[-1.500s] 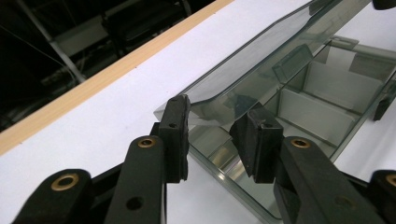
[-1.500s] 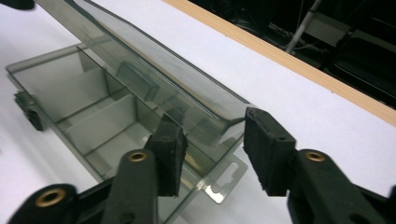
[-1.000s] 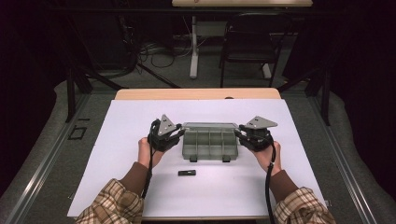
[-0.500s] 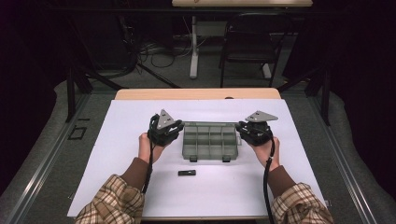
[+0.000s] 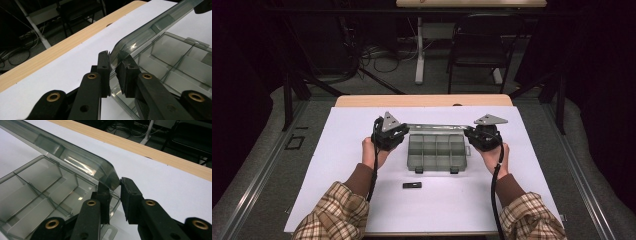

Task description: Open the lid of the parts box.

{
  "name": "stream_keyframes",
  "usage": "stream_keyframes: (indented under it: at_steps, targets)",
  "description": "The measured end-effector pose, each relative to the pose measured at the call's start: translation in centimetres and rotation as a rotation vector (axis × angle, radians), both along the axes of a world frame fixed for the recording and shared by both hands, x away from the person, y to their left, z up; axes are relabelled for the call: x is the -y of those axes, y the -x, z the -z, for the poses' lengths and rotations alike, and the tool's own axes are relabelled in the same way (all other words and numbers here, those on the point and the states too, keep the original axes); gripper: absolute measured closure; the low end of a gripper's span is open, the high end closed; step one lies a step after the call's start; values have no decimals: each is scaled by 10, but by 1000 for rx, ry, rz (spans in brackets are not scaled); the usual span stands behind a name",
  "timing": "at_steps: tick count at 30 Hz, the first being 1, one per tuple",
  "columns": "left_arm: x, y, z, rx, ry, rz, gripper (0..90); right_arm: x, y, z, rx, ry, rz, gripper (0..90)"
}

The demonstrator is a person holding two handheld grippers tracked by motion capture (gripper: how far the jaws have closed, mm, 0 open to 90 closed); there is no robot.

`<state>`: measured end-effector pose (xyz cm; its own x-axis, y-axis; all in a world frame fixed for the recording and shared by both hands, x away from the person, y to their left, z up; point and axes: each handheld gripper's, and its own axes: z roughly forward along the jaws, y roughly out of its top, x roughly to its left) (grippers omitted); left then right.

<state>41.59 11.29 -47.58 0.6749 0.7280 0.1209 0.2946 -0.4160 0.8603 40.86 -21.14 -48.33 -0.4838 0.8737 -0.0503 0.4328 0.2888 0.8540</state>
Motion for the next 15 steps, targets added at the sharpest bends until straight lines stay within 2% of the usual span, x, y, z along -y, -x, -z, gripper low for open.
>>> stream_keyframes:
  at_steps: [3, 8, 15]
  targets:
    - [1, -3, 1, -5, -9, -6, 805, 0, -3, 1, -5, -7, 4, 780]
    - [2, -10, 6, -15, 5, -24, 810, 0, -7, 2, -12, -15, 15, 786]
    - [3, -15, 11, -17, 3, -43, 820, -2, -13, 5, -13, -13, 31, 794]
